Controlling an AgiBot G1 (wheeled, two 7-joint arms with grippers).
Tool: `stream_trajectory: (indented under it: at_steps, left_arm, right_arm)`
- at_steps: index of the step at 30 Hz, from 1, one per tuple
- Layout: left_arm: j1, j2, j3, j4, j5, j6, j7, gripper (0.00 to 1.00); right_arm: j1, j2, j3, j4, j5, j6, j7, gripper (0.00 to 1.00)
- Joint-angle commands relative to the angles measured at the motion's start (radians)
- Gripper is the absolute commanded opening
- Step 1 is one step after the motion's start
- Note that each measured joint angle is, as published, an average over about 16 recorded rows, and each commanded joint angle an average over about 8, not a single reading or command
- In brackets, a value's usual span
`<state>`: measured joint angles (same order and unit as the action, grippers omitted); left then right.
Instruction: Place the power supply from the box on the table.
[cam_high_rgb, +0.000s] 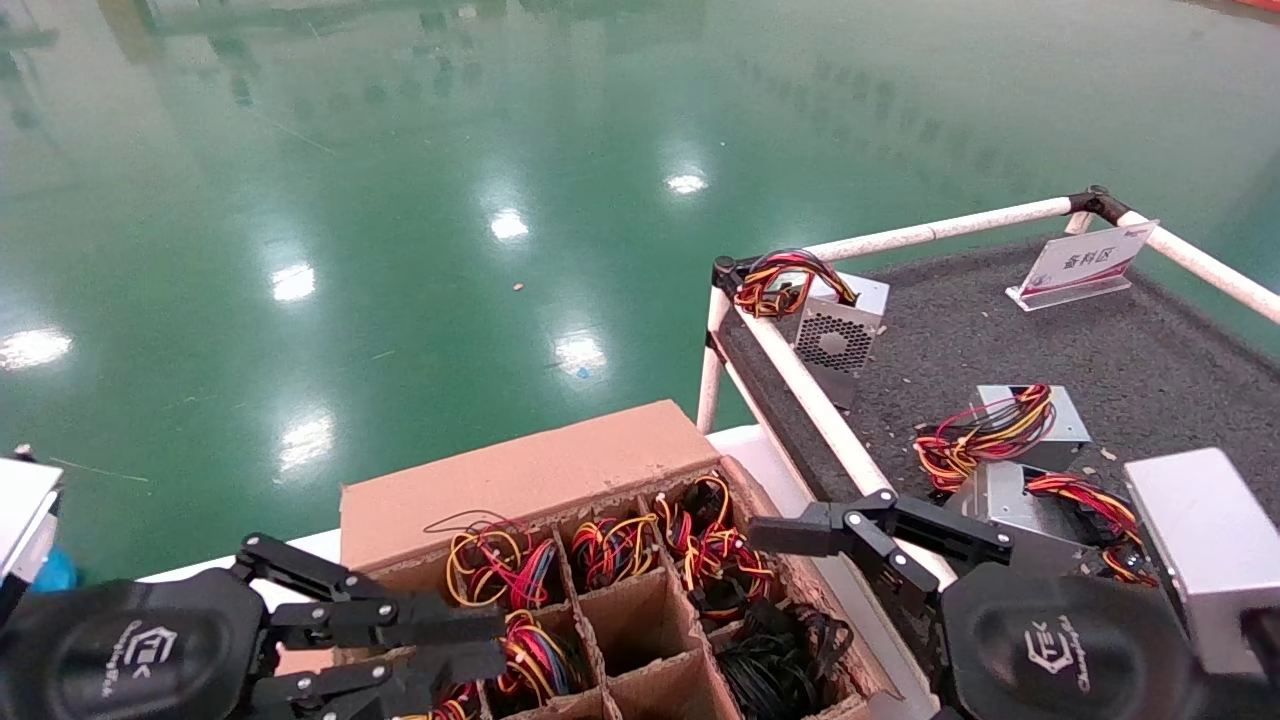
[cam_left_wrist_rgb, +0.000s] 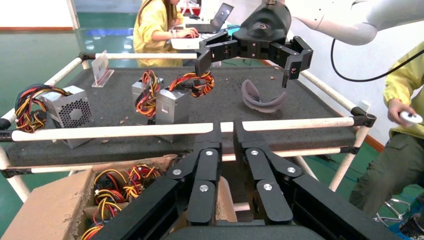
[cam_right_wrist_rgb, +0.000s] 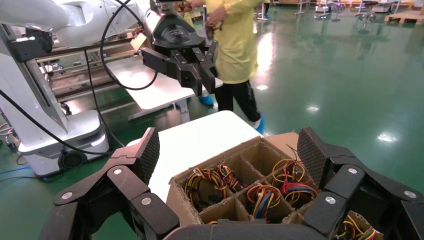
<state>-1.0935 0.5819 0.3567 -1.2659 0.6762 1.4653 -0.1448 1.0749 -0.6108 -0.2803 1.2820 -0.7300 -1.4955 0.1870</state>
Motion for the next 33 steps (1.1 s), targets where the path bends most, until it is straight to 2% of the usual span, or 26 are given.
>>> stream_trajectory:
  at_steps: [1, 6, 7, 14, 15, 23, 28, 33]
  left_arm:
    - [0.000, 0.000, 0.000, 0.000, 0.000, 0.000, 0.000, 0.00]
    - [0.000, 0.000, 0.000, 0.000, 0.000, 0.000, 0.000, 0.00]
    - [0.000, 0.000, 0.000, 0.000, 0.000, 0.000, 0.000, 0.04]
    - [0.000, 0.000, 0.000, 0.000, 0.000, 0.000, 0.000, 0.92]
    - [0.000, 0.000, 0.000, 0.000, 0.000, 0.000, 0.000, 1.00]
    - [0.000, 0.000, 0.000, 0.000, 0.000, 0.000, 0.000, 1.00]
    - [0.000, 0.000, 0.000, 0.000, 0.000, 0.000, 0.000, 1.00]
    - [0.000, 0.000, 0.000, 0.000, 0.000, 0.000, 0.000, 1.00]
  right_arm:
    - [0.000, 0.000, 0.000, 0.000, 0.000, 0.000, 0.000, 1.00]
    - [0.000, 0.000, 0.000, 0.000, 0.000, 0.000, 0.000, 1.00]
    - [0.000, 0.000, 0.000, 0.000, 0.000, 0.000, 0.000, 1.00]
    - [0.000, 0.000, 0.000, 0.000, 0.000, 0.000, 0.000, 1.00]
    - [0.000, 0.000, 0.000, 0.000, 0.000, 0.000, 0.000, 1.00]
    - [0.015, -0.004, -0.011, 0.021, -0.036, 0.030, 0.013, 1.00]
    - [0.064, -0.031, -0.052, 0.029, -0.136, 0.075, 0.039, 1.00]
    - [0.120, -0.076, -0.113, -0.021, -0.266, 0.103, 0.048, 1.00]
